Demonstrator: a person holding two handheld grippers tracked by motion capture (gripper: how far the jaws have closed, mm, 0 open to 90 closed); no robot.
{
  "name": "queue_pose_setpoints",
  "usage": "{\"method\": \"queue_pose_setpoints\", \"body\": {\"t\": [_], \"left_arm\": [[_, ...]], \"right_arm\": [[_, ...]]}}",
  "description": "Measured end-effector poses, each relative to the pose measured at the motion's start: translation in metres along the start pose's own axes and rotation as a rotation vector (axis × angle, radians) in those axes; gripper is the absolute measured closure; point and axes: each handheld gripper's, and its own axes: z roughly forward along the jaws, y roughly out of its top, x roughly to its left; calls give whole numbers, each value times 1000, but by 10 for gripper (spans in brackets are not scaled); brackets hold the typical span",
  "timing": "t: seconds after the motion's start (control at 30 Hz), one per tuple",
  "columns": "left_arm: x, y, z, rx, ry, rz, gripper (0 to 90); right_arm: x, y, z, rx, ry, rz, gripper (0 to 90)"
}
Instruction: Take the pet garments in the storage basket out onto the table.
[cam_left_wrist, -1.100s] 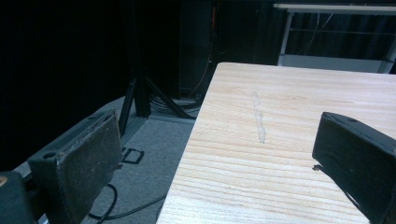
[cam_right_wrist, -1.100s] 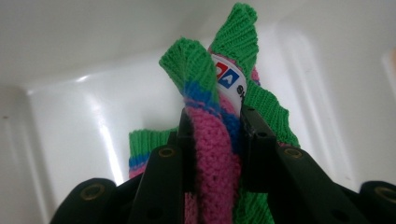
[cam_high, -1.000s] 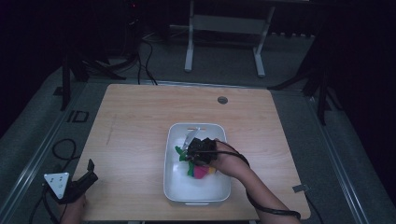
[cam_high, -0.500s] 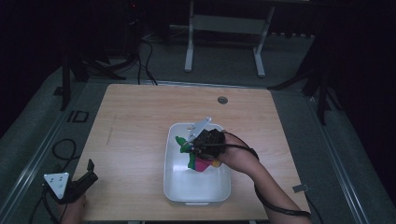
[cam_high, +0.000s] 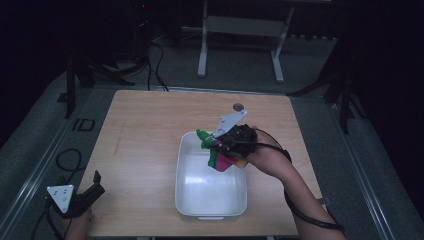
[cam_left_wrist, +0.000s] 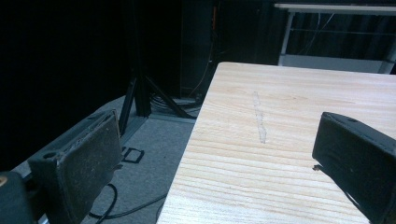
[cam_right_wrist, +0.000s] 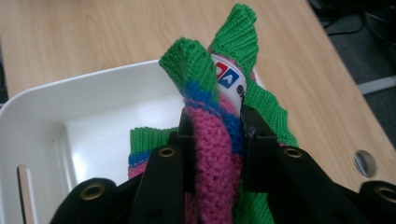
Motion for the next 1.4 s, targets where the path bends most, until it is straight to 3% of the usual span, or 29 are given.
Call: {"method": "queue_pose_setpoints", "body": {"t": [0.3, 0.6, 1.17, 1.4], "left_arm": [[0, 0, 0, -1, 2, 4, 19], [-1, 0, 0, -3, 4, 7, 19], [-1, 0, 0, 1, -3, 12, 19], [-1, 0, 0, 3, -2, 11, 19]], "right_arm": [[-20, -18, -26, -8, -66, 48, 733], [-41, -49, -46, -2, -122, 121, 731], [-65, -103, -69, 29, -189, 232, 731], [-68, -117, -62, 44, -193, 257, 731]]}}
